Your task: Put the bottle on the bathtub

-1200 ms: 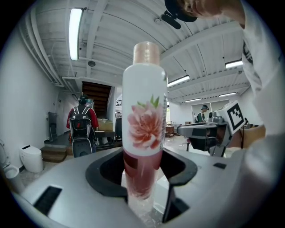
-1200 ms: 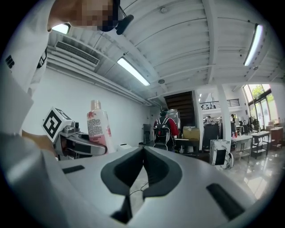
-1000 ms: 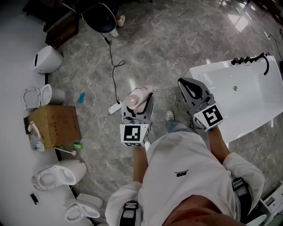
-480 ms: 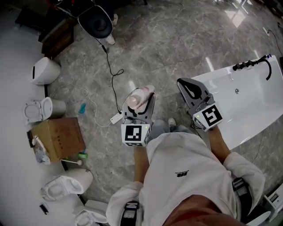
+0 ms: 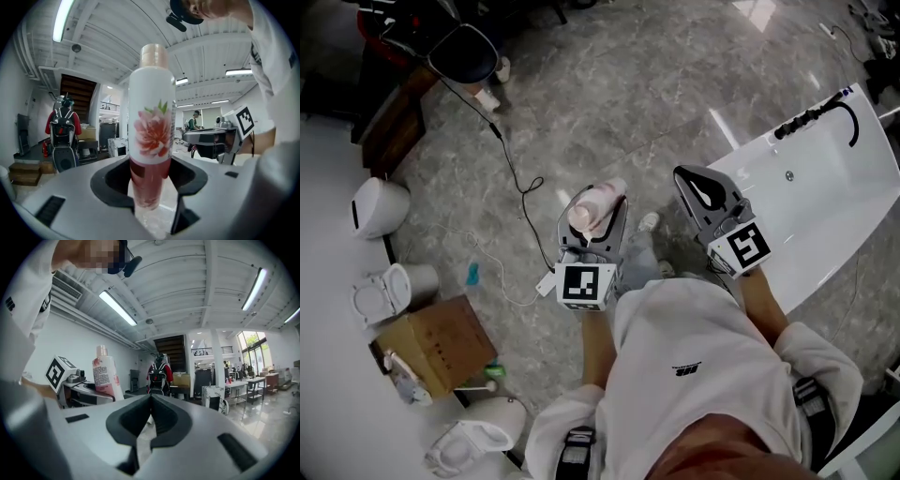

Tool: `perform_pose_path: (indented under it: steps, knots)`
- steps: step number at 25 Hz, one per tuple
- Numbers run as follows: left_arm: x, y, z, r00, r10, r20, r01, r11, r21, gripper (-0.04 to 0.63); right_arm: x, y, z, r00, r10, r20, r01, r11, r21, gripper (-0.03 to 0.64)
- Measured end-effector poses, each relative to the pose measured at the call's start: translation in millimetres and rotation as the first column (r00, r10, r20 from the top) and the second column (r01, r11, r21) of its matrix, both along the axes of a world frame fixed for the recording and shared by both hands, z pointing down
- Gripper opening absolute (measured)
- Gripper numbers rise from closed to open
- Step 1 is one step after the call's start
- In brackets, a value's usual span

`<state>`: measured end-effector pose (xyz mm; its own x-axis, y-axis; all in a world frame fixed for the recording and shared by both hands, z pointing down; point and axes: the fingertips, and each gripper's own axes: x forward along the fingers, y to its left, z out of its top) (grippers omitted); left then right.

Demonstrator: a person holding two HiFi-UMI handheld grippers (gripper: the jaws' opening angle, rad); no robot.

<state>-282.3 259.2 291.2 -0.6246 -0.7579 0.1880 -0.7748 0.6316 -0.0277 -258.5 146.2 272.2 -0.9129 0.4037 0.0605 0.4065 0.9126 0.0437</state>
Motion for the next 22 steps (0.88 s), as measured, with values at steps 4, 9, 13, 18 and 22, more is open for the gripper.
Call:
perform_pose_path:
  steps: [4, 9, 13, 18, 22]
  knots:
    - [-39, -34, 0, 0.989, 0.149, 0.008, -0.149, 0.989, 0.001, 0.232, -26, -30, 0, 0.991, 0.131, -0.005, -0.131, 0.991, 0.002, -0.005]
    - [-71, -105, 3, 0.934, 0.356, 0.005, -0.356, 0.934, -0.003, 0.232, -41, -90, 5, 0.944, 0.328, -0.021, -0.328, 0.945, 0.003, -0.005]
    - [-89, -176, 8, 0.853, 0.521, -0.012, -0.521, 0.853, 0.015, 0.232, -44, -151, 12, 0.868, 0.495, -0.044, -0.495, 0.869, 0.001, -0.006]
    - [-94, -242, 19, 0.756, 0.655, -0.013, -0.655, 0.756, 0.01, 0.232, -34, -205, 25, 0.767, 0.638, -0.065, -0.639, 0.769, 0.007, -0.006]
    - [-90, -283, 33, 0.668, 0.744, -0.029, -0.744, 0.669, 0.008, 0.232, -20, -232, 35, 0.674, 0.735, -0.078, -0.736, 0.677, 0.02, -0.006]
